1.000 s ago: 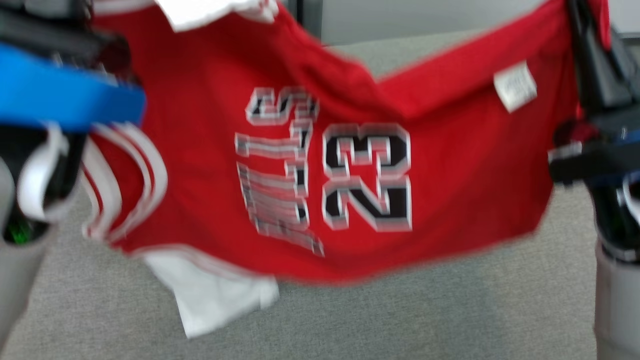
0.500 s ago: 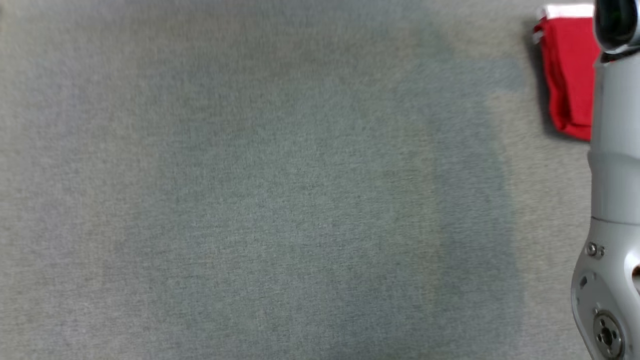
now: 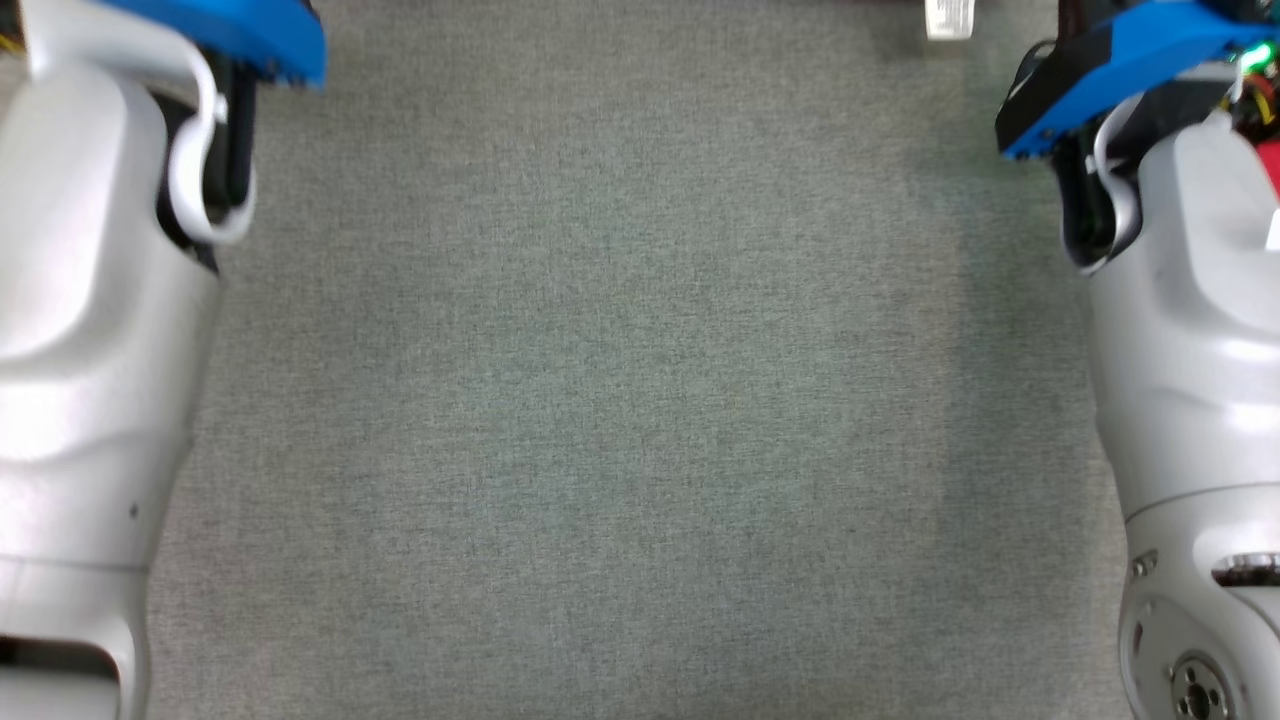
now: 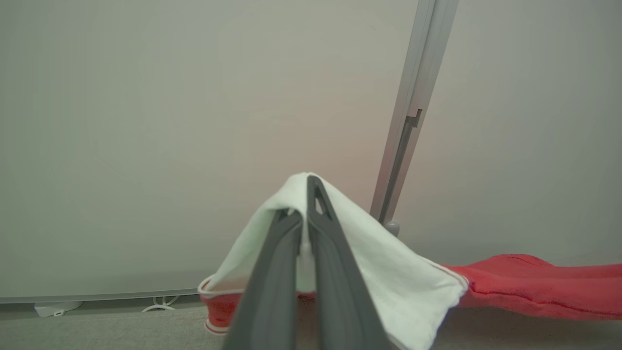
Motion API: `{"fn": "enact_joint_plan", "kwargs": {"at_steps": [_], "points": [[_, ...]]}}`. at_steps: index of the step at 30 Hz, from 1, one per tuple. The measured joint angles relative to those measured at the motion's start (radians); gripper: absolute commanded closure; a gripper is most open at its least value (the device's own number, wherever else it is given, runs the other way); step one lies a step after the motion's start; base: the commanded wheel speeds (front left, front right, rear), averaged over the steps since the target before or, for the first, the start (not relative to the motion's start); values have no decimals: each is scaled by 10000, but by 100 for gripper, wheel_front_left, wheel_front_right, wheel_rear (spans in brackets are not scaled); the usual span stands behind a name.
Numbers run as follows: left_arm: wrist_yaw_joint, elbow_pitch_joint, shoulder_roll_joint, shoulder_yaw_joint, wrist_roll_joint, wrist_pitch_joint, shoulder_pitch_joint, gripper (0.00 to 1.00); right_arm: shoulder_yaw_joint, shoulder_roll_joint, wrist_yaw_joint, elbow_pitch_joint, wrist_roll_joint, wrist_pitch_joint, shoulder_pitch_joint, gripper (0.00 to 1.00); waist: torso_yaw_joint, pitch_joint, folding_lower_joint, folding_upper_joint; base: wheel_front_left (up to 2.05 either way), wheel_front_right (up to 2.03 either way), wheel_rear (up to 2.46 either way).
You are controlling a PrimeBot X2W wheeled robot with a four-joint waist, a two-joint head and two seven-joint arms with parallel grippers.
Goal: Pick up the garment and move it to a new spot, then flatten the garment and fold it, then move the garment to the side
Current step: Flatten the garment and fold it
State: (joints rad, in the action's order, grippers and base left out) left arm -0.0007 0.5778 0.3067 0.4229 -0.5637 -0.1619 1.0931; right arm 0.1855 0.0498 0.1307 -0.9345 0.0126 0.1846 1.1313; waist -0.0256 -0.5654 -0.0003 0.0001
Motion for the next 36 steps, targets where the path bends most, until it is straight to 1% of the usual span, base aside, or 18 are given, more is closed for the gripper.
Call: {"fn": "enact_joint_plan", "kwargs": {"at_steps": [4, 8, 11, 14, 18, 22, 25, 30, 36], "points": [[-92, -401, 8, -56, -341, -58, -945, 100, -79, 2, 0, -284, -424, 362, -456, 100, -26, 318, 1, 0, 0, 0, 0], [-71, -1198, 100, -128, -658, -10, -2096, 100, -368, -13, 0, -194, -1020, 564, -984, 100, -40, 699, 0, -1, 0, 0, 0], [44, -2029, 276, -77, -723, 2, -3037, 100, -744, -6, 0, 104, -1471, 648, -1631, 100, -21, 1033, 1, 0, 0, 0, 0], [280, -3026, 424, -15, -792, 13, -4054, 100, -1022, 10, 0, 637, -1553, 717, -2403, 100, 55, 1424, 1, -1, 0, 0, 0], [725, -4380, 673, 65, -788, 48, -5428, 100, -1126, 59, 0, 1620, -1745, 746, -3642, 100, 167, 1985, 0, -2, 0, 0, 0], [1218, -5603, 807, 130, -940, 169, -7093, 100, -1244, 36, 0, 2775, -2006, 752, -4968, 100, 178, 2531, 1, -2, 0, 0, 0], [1624, -6422, 890, 119, -1053, 207, -8110, 100, -1141, 29, 0, 3731, -2153, 619, -6132, 100, 226, 3006, 0, -4, 0, 0, 0], [2199, -7591, 974, 144, -1306, 290, -9797, 100, -650, 13, 0, 5586, -2176, -81, -8298, 100, 316, 3728, -1, -4, 0, 0, 0], [2800, -8755, 1287, 219, -1325, 616, -11125, 100, -453, 6, 0, 7488, -2819, -984, -10535, 100, 429, 4047, -1, -5, 0, 0, 0]]}}
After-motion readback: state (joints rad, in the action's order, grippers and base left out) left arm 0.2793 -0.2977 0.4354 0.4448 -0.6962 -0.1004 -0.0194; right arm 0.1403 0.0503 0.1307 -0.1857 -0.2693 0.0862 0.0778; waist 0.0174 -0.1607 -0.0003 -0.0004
